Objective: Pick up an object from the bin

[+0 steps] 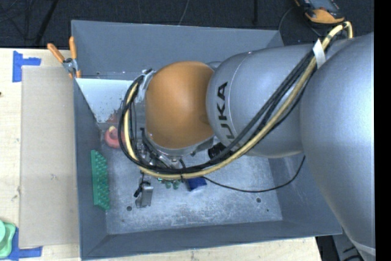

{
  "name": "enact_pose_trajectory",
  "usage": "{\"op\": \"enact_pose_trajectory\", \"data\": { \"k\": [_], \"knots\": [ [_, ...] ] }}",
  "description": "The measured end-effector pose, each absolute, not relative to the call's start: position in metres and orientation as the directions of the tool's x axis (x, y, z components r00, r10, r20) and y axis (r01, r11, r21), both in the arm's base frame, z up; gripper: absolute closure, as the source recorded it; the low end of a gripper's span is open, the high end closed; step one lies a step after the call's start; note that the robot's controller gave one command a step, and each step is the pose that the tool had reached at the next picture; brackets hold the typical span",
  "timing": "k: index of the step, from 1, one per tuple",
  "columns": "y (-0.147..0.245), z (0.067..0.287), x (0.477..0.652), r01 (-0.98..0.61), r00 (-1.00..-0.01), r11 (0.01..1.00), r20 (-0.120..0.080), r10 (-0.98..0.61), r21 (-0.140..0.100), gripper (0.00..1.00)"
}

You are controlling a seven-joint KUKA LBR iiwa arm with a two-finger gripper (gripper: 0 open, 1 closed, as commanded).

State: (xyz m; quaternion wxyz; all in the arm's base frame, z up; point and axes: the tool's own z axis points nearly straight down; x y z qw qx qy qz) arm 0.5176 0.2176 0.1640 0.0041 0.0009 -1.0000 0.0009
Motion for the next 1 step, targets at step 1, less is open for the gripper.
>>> {"op": "enact_pose_trajectory", "data": {
  "k": [1],
  "knots": [
    [0.1626,0.0677,0.5415,-0.297,-0.955,0.955,0.006,-0.297,-0.001,0.00]
  ]
}}
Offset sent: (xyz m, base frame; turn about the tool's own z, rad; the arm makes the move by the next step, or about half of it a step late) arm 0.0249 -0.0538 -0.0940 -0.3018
